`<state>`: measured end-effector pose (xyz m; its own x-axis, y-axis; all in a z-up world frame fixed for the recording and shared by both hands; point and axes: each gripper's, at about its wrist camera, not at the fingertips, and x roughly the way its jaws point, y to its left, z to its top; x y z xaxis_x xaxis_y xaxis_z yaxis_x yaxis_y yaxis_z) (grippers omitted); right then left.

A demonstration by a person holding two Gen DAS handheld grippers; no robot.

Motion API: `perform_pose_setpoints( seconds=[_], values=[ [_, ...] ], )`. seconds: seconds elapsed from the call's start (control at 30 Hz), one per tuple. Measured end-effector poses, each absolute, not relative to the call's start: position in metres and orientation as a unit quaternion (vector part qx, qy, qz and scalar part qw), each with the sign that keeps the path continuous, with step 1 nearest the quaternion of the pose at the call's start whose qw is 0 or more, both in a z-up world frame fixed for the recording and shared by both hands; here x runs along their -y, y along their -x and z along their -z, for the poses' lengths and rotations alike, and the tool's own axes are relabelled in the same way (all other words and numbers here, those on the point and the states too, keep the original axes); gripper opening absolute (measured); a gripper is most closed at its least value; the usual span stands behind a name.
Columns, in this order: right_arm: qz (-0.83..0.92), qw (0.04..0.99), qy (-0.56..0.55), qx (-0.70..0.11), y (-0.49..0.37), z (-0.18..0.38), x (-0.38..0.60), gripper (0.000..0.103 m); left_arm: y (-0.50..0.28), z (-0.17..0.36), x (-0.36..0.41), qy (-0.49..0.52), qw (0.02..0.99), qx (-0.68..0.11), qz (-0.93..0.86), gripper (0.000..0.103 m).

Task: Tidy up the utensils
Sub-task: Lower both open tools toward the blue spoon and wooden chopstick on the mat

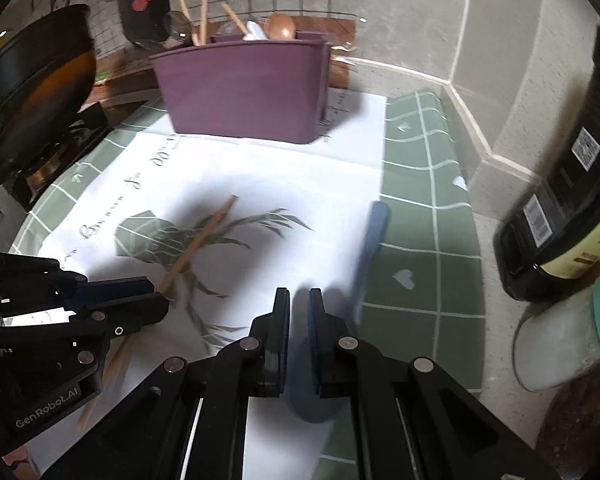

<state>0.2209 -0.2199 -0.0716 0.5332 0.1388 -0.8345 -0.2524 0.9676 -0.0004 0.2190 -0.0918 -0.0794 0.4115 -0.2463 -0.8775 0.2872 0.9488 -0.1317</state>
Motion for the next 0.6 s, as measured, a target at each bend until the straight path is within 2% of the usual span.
perform_pose_setpoints(
  seconds=[0.6],
  values=[
    [-0.21, 0.849, 0.077, -0.48, -0.179, 0.066, 0.168, 0.006, -0.199, 0.066, -0.008, 0.005, 0.862, -0.502, 0.066, 0.01]
  ],
)
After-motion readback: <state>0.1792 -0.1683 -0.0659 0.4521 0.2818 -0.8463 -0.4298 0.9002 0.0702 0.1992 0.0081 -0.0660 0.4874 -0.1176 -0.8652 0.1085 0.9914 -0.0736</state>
